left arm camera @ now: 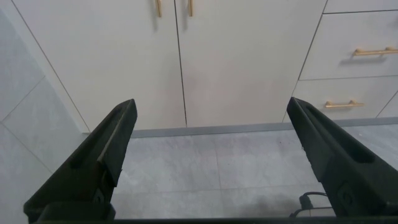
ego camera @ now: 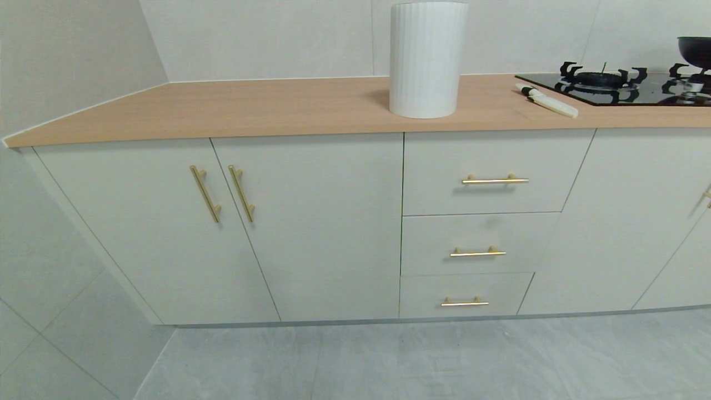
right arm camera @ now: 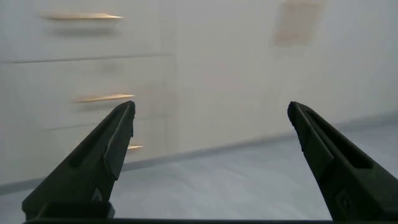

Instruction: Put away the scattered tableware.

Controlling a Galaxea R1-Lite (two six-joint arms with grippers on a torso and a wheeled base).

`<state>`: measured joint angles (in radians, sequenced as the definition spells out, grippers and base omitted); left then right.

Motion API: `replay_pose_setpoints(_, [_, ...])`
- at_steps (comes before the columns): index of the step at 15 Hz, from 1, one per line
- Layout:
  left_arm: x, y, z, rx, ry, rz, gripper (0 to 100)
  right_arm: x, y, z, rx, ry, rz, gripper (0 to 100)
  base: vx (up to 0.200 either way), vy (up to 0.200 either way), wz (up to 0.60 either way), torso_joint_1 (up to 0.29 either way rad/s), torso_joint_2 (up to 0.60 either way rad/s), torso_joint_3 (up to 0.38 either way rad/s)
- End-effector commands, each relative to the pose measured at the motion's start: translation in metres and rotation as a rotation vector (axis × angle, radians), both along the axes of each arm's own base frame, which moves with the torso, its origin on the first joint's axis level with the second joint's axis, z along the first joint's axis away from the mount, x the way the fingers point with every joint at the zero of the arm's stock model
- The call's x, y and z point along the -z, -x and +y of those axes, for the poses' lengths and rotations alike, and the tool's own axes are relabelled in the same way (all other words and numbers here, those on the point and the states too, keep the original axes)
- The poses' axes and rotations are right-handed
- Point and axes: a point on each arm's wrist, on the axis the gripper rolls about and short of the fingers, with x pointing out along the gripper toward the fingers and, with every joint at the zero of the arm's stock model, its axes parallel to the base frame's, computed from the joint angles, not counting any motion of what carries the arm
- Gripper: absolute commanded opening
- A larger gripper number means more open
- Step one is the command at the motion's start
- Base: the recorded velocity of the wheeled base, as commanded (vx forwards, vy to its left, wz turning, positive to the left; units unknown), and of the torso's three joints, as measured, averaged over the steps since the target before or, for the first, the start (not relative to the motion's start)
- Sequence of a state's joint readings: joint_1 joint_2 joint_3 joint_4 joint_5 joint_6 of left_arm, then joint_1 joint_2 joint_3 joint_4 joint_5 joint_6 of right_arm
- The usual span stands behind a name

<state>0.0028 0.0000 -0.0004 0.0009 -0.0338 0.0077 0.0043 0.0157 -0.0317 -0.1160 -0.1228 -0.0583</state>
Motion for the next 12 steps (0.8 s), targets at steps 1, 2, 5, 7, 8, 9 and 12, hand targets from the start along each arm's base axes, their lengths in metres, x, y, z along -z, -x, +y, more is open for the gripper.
replay_pose_setpoints(1, [0.0002,0.0,0.0,0.0,0.0,0.001,100,0.0166,-0.0021,0.0021,-0.093,-0.005,0.088,100,0.0,0.0,0.0,0.0,0.0,0.0])
replay_pose_setpoints(2, [0.0002,0.0,0.0,0.0,0.0,0.001,100,0.0168,-0.002,0.0022,-0.097,-0.036,0.09,100,0.0,0.0,0.0,0.0,0.0,0.0])
replay_pose_setpoints(5, [0.0002,0.0,0.0,0.0,0.0,0.001,100,0.0192,-0.0022,0.0024,-0.111,-0.062,0.115,100,0.0,0.0,0.0,0.0,0.0,0.0])
replay_pose_setpoints(7, [0.0002,0.0,0.0,0.0,0.0,0.001,100,0.0204,-0.0021,0.003,-0.136,-0.049,0.126,100,0.0,0.0,0.0,0.0,0.0,0.0])
replay_pose_setpoints(8, [0.0002,0.0,0.0,0.0,0.0,0.001,100,0.0208,-0.0022,0.003,-0.136,-0.049,0.127,100,0.0,0.0,0.0,0.0,0.0,0.0])
replay_pose_setpoints(9, [0.0002,0.0,0.0,0.0,-0.002,0.001,100,0.0208,-0.0022,0.003,-0.136,-0.05,0.127,100,0.0,0.0,0.0,0.0,0.0,0.0])
replay_pose_setpoints(12, [0.0002,0.0,0.0,0.001,-0.005,0.001,100,0.0208,-0.0022,0.003,-0.136,-0.05,0.127,100,0.0,0.0,0.0,0.0,0.0,0.0])
